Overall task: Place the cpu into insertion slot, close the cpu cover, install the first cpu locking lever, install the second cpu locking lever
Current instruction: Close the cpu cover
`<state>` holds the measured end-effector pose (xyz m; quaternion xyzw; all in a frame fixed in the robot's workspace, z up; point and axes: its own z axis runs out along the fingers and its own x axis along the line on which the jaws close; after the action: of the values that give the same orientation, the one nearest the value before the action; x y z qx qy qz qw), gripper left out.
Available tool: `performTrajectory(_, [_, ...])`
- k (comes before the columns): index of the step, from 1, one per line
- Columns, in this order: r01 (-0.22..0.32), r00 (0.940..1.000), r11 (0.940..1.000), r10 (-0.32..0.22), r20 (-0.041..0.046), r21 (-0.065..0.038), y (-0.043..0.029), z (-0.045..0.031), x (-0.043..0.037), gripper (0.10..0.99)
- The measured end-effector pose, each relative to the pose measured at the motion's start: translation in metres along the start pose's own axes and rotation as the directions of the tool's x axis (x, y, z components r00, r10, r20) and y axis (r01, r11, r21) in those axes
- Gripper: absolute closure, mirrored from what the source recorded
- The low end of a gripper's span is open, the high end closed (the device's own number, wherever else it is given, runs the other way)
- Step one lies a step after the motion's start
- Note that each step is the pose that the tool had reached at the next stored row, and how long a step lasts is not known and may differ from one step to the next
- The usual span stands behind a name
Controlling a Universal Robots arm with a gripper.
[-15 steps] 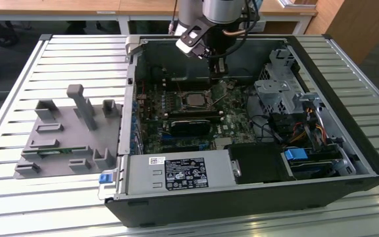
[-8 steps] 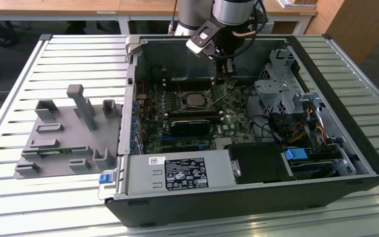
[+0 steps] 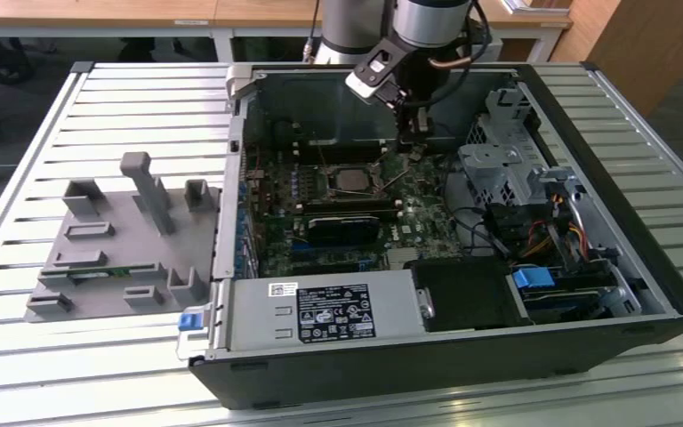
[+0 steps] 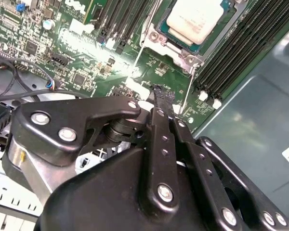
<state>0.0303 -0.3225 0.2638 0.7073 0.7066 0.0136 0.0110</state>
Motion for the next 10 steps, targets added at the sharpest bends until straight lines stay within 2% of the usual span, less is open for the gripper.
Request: performTrajectory(10, [0.008,1.0,1.0,-0.008,-0.0003,0.0,0.0081,0.0037,0.002,0.98])
